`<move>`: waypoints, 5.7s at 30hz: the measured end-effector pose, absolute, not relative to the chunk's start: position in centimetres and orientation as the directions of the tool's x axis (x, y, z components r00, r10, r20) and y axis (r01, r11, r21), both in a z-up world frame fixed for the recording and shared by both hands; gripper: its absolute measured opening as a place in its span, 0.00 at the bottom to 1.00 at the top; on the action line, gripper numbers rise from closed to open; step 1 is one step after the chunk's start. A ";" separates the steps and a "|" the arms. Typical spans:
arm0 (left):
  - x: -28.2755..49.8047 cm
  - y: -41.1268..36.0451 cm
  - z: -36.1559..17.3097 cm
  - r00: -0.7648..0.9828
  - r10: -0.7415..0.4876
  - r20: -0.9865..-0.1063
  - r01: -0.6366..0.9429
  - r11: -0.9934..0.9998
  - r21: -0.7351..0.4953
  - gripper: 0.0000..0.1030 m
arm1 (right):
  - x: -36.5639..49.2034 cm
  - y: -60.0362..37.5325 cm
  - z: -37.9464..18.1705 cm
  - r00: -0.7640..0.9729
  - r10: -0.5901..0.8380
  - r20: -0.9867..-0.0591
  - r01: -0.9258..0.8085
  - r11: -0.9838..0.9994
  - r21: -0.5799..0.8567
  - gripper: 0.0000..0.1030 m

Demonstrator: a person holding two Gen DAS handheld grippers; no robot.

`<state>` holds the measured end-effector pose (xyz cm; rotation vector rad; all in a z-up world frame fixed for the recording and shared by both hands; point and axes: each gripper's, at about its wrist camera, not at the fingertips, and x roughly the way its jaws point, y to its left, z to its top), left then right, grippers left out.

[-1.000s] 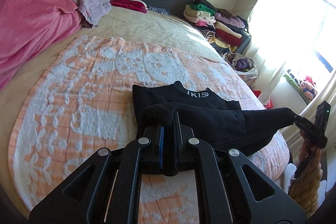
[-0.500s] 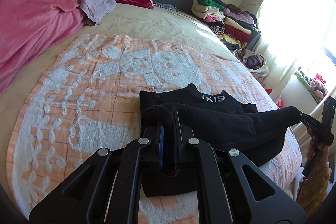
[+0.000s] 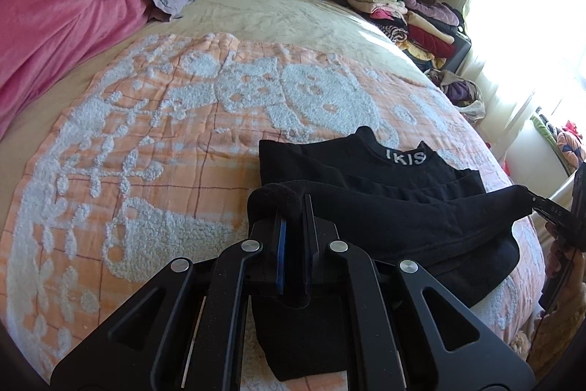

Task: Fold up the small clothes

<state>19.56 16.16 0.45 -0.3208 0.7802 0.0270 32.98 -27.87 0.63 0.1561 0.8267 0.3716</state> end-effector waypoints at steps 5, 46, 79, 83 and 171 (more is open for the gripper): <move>19.8 16.3 -0.4 0.700 -0.090 -0.708 -0.145 0.953 -0.265 0.07 | 33.2 -27.6 -0.1 0.608 0.360 -0.707 -0.247 0.933 0.263 0.36; 24.5 8.9 -2.5 0.661 -0.028 -0.750 0.008 1.000 -0.029 0.23 | 32.1 -17.1 -4.3 0.548 0.300 -0.781 -0.458 0.889 0.020 0.24; 26.3 16.8 -2.5 0.688 -0.092 -0.719 -0.108 0.968 -0.227 0.05 | 39.0 -25.0 -3.7 0.585 0.309 -0.750 -0.259 0.947 0.188 0.07; 25.7 16.8 -0.4 0.736 -0.089 -0.671 -0.088 0.970 -0.225 0.05 | 39.0 -26.0 -2.1 0.632 0.331 -0.701 -0.254 0.943 0.216 0.07; 14.8 15.8 1.3 0.651 0.111 -0.751 -0.208 0.977 -0.036 0.91 | 17.2 -7.6 0.1 0.560 0.476 -0.678 -0.711 0.696 -0.099 0.90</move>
